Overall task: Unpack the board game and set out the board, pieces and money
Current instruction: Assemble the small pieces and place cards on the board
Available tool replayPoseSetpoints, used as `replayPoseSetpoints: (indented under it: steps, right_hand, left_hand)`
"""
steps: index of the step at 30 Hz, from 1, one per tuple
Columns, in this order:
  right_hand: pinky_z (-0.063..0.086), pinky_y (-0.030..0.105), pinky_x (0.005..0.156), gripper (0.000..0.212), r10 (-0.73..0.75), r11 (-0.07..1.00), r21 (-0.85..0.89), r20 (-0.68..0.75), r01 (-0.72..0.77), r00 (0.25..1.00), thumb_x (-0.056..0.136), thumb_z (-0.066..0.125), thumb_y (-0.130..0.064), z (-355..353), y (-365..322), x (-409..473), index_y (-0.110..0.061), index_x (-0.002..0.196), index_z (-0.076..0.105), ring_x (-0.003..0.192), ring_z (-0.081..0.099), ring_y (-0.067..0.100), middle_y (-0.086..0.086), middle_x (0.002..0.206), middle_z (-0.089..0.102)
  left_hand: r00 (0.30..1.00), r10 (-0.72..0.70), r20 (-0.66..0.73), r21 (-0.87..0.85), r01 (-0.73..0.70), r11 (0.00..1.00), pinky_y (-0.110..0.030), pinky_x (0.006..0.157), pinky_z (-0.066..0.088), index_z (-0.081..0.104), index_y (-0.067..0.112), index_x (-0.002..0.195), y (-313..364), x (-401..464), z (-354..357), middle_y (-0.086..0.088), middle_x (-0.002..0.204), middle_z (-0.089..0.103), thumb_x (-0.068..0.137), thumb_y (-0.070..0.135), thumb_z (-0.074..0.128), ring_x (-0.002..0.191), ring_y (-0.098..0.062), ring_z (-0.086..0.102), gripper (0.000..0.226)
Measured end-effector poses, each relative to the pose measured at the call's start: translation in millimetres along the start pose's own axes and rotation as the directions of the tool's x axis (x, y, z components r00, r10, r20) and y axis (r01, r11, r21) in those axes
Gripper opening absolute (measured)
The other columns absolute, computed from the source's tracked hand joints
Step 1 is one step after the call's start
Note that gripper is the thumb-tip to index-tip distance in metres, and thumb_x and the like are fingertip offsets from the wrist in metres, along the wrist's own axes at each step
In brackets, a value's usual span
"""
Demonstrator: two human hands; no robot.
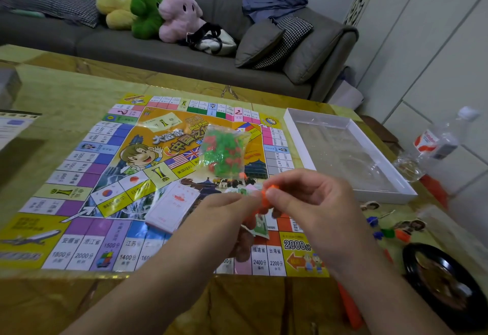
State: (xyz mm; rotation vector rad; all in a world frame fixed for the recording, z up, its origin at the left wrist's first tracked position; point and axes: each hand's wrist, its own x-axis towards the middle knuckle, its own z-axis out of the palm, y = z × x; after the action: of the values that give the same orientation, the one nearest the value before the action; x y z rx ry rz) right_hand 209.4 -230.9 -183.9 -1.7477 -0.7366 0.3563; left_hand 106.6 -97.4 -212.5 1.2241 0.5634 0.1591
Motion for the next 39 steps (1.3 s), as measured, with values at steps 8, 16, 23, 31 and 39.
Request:
replayPoseSetpoints:
  steps: [8, 16, 23, 31, 39]
  right_hand:
    - [0.065, 0.029, 0.074, 0.009, -0.035, 0.999, 0.034, -0.104, 0.038, 0.994, 0.083, 0.080, -0.024, 9, -1, -15, -0.031, 0.088, 0.083, 0.087, 0.078, 0.014, -0.008, 0.087, 0.080]
    - [0.064, 0.034, 0.072, 0.023, -0.023, 0.996, 0.085, -0.090, 0.030, 0.996, 0.079, 0.075, -0.035, 6, -2, -15, -0.038, 0.100, 0.084, 0.074, 0.072, 0.018, 0.001, 0.082, 0.077]
    - [0.064, 0.032, 0.072, 0.021, -0.153, 0.987, -0.072, -0.101, 0.146, 0.983, 0.085, 0.084, -0.010, 7, -2, -19, -0.027, 0.095, 0.077, 0.091, 0.076, 0.018, -0.005, 0.092, 0.078]
    - [0.065, 0.038, 0.071, 0.021, -0.218, 0.964, -0.188, -0.146, 0.189, 0.965, 0.081, 0.087, -0.015, 9, -2, -20, -0.032, 0.088, 0.077, 0.088, 0.076, 0.016, -0.011, 0.088, 0.078]
    - [0.060, 0.025, 0.068, 0.013, -0.329, 0.915, -0.287, -0.115, 0.285, 0.937, 0.080, 0.080, -0.039, 7, -3, -19, -0.035, 0.091, 0.077, 0.090, 0.072, 0.014, -0.014, 0.090, 0.072]
  left_hand:
    - [0.988, 0.001, 0.156, -0.239, 0.037, 0.970, -0.026, 0.045, 0.035, 0.071, 0.000, 0.088, 1, -7, 4, -0.005, 0.064, 0.046, 0.097, 0.023, 0.064, 0.047, -0.014, 0.038, 0.025]
    - [0.997, 0.028, 0.067, -0.304, -0.007, 0.953, -0.024, 0.045, 0.037, 0.072, -0.001, 0.095, 2, -8, 8, -0.005, 0.068, 0.048, 0.096, 0.027, 0.065, 0.049, -0.013, 0.039, 0.028]
    - [0.999, 0.044, 0.028, -0.306, -0.033, 0.951, -0.025, 0.050, 0.045, 0.070, 0.002, 0.091, 2, -8, 7, -0.007, 0.073, 0.054, 0.097, 0.024, 0.065, 0.049, -0.013, 0.044, 0.024]
    - [0.995, 0.084, 0.054, -0.270, -0.066, 0.961, -0.025, 0.051, 0.047, 0.075, 0.008, 0.083, 2, -9, 6, -0.006, 0.071, 0.057, 0.087, 0.023, 0.070, 0.050, -0.013, 0.047, 0.016]
    - [0.995, 0.072, 0.069, -0.299, -0.048, 0.953, -0.024, 0.050, 0.048, 0.073, 0.009, 0.079, 3, -10, 6, 0.000, 0.061, 0.052, 0.082, 0.025, 0.071, 0.049, -0.013, 0.046, 0.016]
